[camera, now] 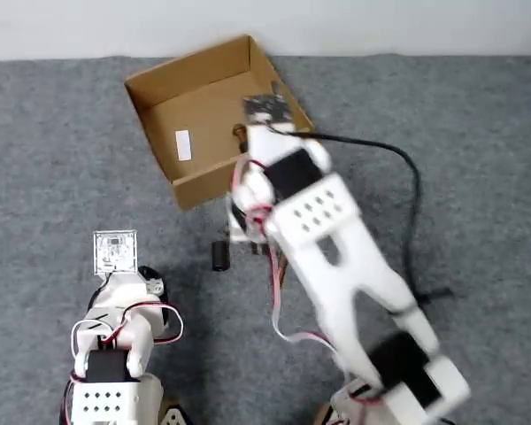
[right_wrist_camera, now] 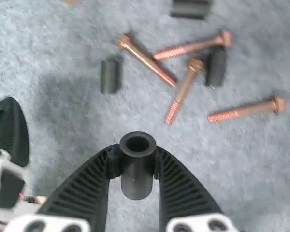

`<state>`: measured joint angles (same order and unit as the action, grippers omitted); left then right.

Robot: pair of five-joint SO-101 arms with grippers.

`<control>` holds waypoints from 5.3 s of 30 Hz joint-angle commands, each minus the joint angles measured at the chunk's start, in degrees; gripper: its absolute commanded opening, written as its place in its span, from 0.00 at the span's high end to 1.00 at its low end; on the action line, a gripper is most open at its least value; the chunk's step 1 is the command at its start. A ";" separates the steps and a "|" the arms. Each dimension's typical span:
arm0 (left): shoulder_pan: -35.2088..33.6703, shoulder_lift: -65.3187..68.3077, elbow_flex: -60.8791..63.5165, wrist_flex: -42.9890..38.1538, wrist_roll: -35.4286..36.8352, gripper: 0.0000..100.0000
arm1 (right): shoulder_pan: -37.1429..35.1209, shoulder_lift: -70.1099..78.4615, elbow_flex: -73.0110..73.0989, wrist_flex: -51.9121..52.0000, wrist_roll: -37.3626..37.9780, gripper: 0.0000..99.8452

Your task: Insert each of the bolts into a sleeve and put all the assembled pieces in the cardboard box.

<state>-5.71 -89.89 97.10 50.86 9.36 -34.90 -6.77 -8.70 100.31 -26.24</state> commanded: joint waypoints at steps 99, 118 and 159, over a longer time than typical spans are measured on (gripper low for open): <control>21.80 146.55 -136.04 49.49 40.00 0.90 | 36.88 -94.64 71.03 -13.14 8.70 0.99; 23.82 122.73 -135.69 49.67 34.99 1.00 | 36.70 -95.16 71.03 -13.14 8.79 0.99; 25.05 3.87 -49.19 26.73 15.38 1.00 | -0.31 -95.16 71.12 -13.23 13.10 0.99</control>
<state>19.60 -81.80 47.96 79.43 25.19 -31.47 -101.27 62.86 88.70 -15.25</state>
